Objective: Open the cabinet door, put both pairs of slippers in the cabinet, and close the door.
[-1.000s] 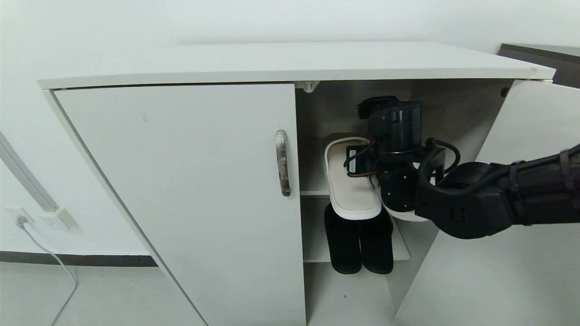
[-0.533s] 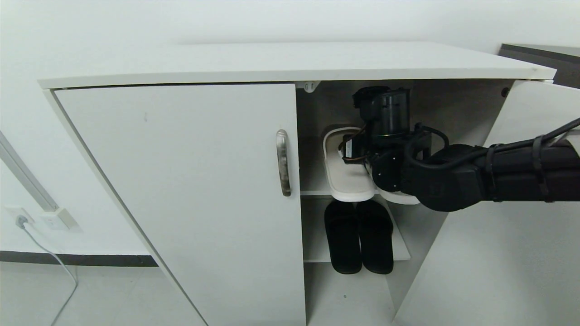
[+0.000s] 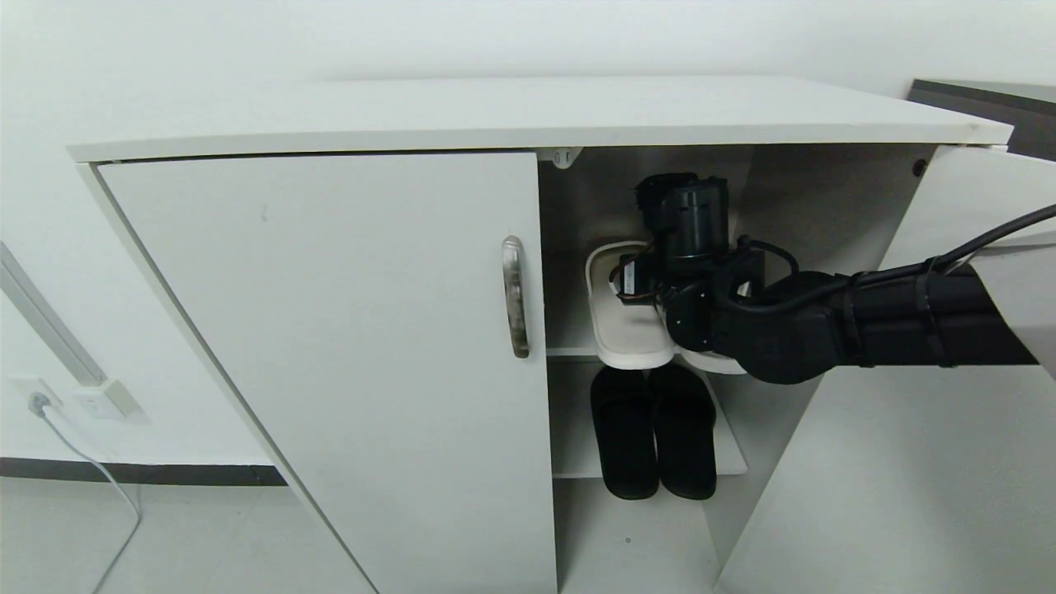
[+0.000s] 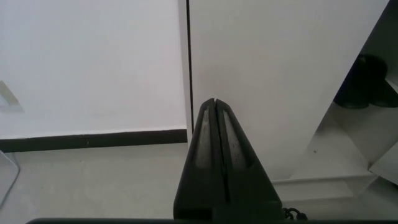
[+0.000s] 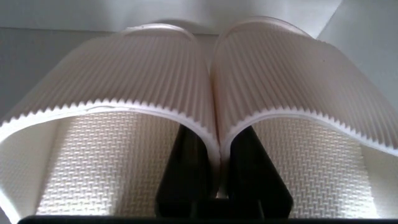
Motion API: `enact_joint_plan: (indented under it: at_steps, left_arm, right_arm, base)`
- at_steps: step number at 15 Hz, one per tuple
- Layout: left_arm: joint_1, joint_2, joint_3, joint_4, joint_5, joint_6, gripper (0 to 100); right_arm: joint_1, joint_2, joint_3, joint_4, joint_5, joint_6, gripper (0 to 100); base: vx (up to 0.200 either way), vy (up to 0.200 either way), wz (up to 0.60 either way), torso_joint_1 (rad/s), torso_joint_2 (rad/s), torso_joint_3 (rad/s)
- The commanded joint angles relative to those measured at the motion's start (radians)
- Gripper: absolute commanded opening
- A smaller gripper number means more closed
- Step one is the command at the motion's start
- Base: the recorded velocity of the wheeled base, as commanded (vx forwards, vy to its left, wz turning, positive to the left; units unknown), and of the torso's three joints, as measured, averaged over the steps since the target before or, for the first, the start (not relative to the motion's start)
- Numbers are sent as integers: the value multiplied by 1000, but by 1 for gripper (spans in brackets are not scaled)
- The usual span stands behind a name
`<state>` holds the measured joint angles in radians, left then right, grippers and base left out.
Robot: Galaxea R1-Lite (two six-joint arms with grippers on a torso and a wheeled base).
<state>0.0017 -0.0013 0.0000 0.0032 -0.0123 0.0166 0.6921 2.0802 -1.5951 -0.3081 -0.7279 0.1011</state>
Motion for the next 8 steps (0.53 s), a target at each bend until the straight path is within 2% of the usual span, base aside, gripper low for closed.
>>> enact_joint_plan:
  at_steps: [1,6,7,8]
  left_arm:
    - [1,1,0,0,0,0,0]
    - [1,1,0,0,0,-1,0]
    - [0,1,0,0,0,-1,0]
    - [0,1,0,0,0,-1,0]
  right_arm:
    - [-2,8,0,0,1,0,0]
    - [-2,15,0,0,1,3,0]
    - [-2,15,0,-2,1,5,100]
    - [-2,15,0,0,1,6,100]
  base:
    - [0,0,0,0,0,0]
    - [0,0,0,0,0,0]
    - [0,0,0,0,0,0]
    - [0,0,0,0,0,0]
